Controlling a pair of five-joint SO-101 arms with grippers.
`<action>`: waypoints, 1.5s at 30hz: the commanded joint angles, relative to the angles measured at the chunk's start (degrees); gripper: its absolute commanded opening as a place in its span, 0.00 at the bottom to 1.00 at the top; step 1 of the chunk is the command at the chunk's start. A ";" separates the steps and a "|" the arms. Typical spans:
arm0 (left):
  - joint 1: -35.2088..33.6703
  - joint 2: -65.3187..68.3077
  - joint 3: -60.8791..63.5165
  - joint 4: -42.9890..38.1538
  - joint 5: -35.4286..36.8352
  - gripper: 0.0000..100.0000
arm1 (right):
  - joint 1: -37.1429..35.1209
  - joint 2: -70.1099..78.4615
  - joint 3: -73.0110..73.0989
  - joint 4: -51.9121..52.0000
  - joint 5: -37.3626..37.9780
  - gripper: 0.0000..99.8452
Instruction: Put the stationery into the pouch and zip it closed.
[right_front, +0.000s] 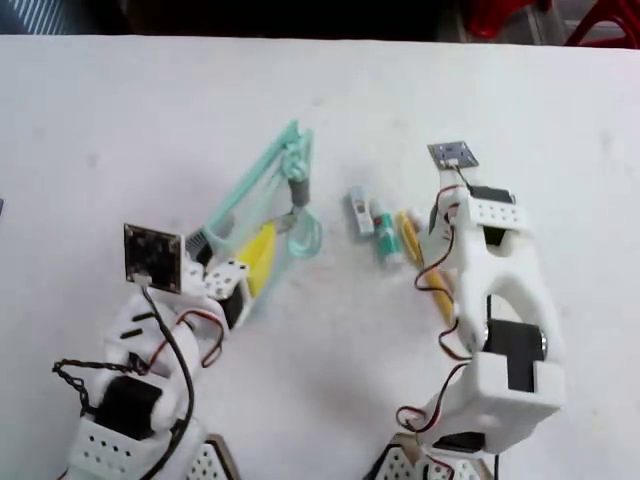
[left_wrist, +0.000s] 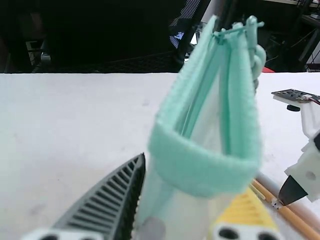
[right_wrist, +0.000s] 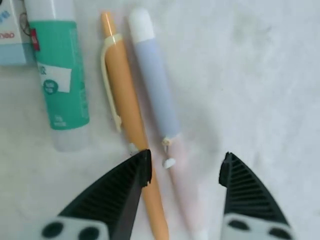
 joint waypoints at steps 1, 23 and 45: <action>0.66 -0.48 -0.18 -1.41 -0.44 0.20 | 0.04 0.84 -3.52 -1.01 0.53 0.21; 0.57 -0.48 -0.18 -1.41 -0.44 0.20 | 0.31 3.74 -3.52 -6.02 0.53 0.21; 0.66 -0.48 -0.18 -1.41 -0.44 0.20 | -4.97 7.34 -6.51 -10.42 0.35 0.10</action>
